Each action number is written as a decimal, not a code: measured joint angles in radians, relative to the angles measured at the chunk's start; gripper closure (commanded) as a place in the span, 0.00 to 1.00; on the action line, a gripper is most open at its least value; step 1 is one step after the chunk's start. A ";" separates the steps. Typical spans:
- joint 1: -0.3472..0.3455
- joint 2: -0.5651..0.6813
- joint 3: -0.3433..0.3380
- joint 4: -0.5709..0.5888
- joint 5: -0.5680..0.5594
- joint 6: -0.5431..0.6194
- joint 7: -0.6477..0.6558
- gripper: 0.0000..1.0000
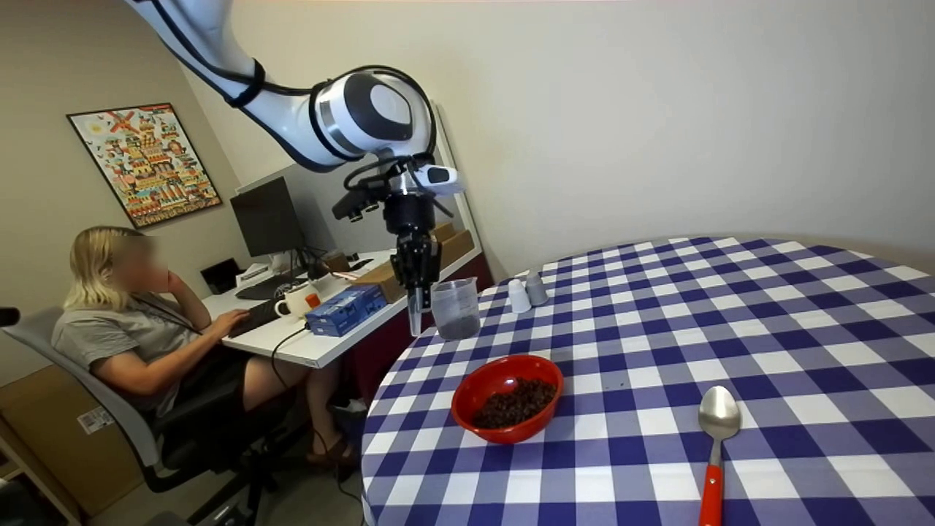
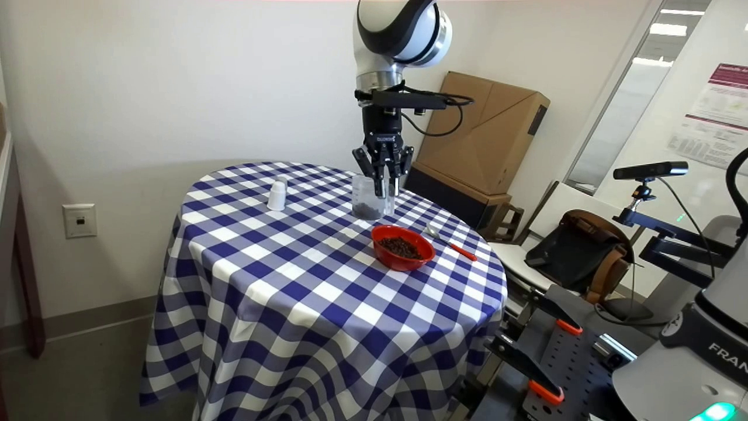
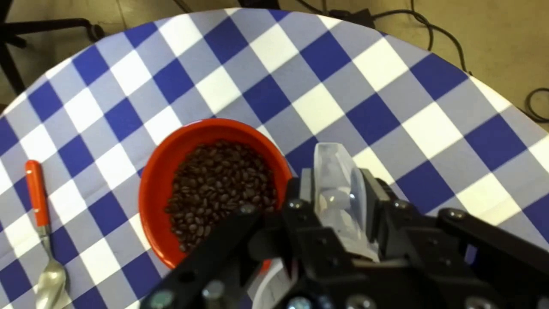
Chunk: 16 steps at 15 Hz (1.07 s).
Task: Pour the contents of the jug into the red bowl
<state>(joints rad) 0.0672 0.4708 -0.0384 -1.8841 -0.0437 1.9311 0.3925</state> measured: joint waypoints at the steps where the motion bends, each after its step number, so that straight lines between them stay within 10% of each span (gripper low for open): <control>1: -0.002 0.000 -0.006 0.005 -0.025 -0.026 -0.026 0.91; 16: 0.013 0.008 -0.006 0.014 -0.527 -0.299 -0.394 0.91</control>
<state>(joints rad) 0.0801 0.4787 -0.0440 -1.8697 -0.5706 1.6317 -0.0013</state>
